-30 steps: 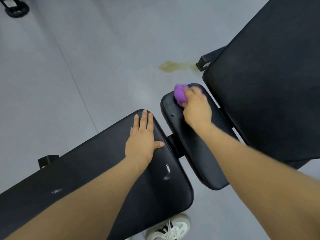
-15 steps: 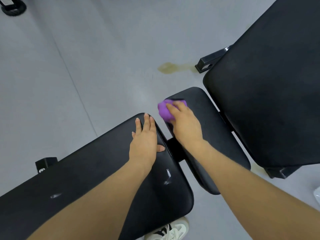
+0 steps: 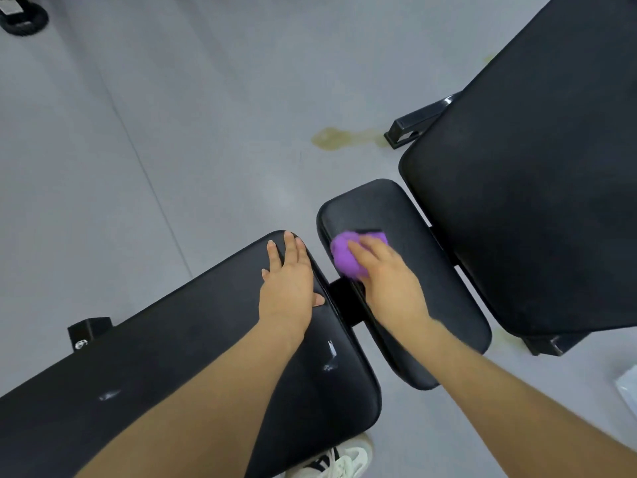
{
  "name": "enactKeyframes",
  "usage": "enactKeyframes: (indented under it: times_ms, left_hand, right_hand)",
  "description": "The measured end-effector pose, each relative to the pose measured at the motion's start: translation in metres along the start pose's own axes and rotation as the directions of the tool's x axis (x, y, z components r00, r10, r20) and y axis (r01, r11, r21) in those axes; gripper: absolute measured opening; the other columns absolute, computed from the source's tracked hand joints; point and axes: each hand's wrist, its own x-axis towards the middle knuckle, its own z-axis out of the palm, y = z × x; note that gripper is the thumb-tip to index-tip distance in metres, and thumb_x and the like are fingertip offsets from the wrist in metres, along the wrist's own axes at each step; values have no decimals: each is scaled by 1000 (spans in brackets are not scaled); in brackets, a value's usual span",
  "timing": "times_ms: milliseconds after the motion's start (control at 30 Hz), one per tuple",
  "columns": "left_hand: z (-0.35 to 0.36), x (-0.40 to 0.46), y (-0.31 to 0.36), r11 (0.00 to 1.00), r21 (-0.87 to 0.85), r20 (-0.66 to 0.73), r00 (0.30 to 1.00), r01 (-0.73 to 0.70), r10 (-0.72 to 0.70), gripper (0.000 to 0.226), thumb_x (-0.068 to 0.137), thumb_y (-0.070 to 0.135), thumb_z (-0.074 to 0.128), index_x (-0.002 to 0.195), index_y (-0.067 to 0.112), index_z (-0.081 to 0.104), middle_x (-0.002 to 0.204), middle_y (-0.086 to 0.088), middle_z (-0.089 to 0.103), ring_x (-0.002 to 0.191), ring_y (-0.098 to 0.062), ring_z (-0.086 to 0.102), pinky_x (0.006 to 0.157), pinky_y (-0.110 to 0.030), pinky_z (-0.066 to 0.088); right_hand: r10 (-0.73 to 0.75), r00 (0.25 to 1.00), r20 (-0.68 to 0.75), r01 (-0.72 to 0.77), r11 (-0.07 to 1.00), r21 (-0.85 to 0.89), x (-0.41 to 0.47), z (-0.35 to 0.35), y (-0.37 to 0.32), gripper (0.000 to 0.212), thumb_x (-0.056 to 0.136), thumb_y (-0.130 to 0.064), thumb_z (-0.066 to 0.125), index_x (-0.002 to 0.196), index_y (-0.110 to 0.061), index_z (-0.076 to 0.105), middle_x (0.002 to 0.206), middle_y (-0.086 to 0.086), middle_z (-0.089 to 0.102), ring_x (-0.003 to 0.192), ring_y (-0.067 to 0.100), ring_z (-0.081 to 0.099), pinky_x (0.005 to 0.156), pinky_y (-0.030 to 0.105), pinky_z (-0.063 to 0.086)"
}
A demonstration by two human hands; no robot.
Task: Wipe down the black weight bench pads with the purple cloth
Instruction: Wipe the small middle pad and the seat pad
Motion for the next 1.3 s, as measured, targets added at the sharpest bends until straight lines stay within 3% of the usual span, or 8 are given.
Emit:
enactKeyframes:
  times_ms: [200, 333, 500, 667, 800, 900, 1067, 1300]
  left_hand:
    - [2, 0, 1, 999, 53, -25, 1000, -3, 5, 102, 82, 33, 67, 148, 3, -6, 157, -10, -13, 144, -36, -6, 114, -46, 25]
    - [2, 1, 1, 999, 32, -10, 1000, -1, 1, 102, 82, 29, 68, 148, 3, -6, 157, -10, -13, 144, -37, -6, 114, -44, 27]
    - [2, 0, 1, 1000, 14, -10, 1000, 4, -4, 100, 84, 25, 67, 148, 4, -7, 156, -10, -16, 144, -36, -9, 115, -47, 24]
    - [3, 1, 3, 998, 60, -27, 1000, 14, -12, 101, 83, 30, 67, 148, 4, -6, 157, -10, -14, 144, -37, -6, 114, -45, 27]
    - [1, -2, 5, 996, 82, -39, 999, 15, -12, 101, 82, 31, 67, 148, 3, -4, 157, -10, -11, 144, -37, -3, 112, -45, 30]
    - [-2, -4, 7, 997, 81, -33, 999, 18, -16, 100, 82, 28, 68, 148, 2, -3, 157, -10, -10, 144, -38, -3, 112, -44, 29]
    - [-3, -6, 8, 999, 45, -29, 999, 19, -17, 98, 83, 23, 67, 148, 2, -4, 157, -10, -12, 144, -37, -6, 112, -45, 28]
    - [0, -4, 7, 995, 100, -54, 998, 15, -9, 99, 82, 29, 67, 148, 1, -1, 157, -11, -9, 144, -38, -2, 108, -44, 33]
  right_hand:
    - [22, 998, -53, -20, 999, 34, 76, -8, -22, 54, 91, -8, 48, 142, -21, 36, 147, 1, 34, 130, 25, 34, 89, 38, 42]
    - [8, 999, -46, -6, 999, 52, -15, 0, 12, 58, 88, -5, 54, 142, -22, 39, 146, 1, 37, 129, 25, 39, 86, 38, 50]
    - [42, 999, -35, -43, 998, -38, -81, 3, 35, 66, 69, 0, 75, 129, -17, 55, 132, 7, 55, 114, 30, 57, 59, 36, 58]
    - [119, 990, -70, -119, 993, 0, 11, 0, 3, 59, 92, -8, 50, 146, -20, 30, 148, 3, 29, 134, 26, 31, 88, 38, 46]
    - [80, 995, -60, -78, 996, 47, 46, -4, -11, 57, 95, -16, 47, 147, -23, 25, 148, 4, 27, 134, 27, 29, 89, 41, 44]
    - [18, 999, -35, -17, 999, 34, -12, 4, 8, 59, 94, -15, 50, 146, -29, 28, 150, 4, 30, 135, 26, 32, 87, 39, 49]
    - [70, 997, -38, -70, 998, -6, -103, 12, 31, 68, 78, -7, 71, 138, -24, 45, 141, 6, 47, 125, 30, 49, 63, 42, 59]
    - [151, 988, -43, -151, 988, 18, 23, -6, 17, 60, 93, -16, 49, 147, -26, 24, 151, 3, 22, 132, 28, 33, 86, 39, 45]
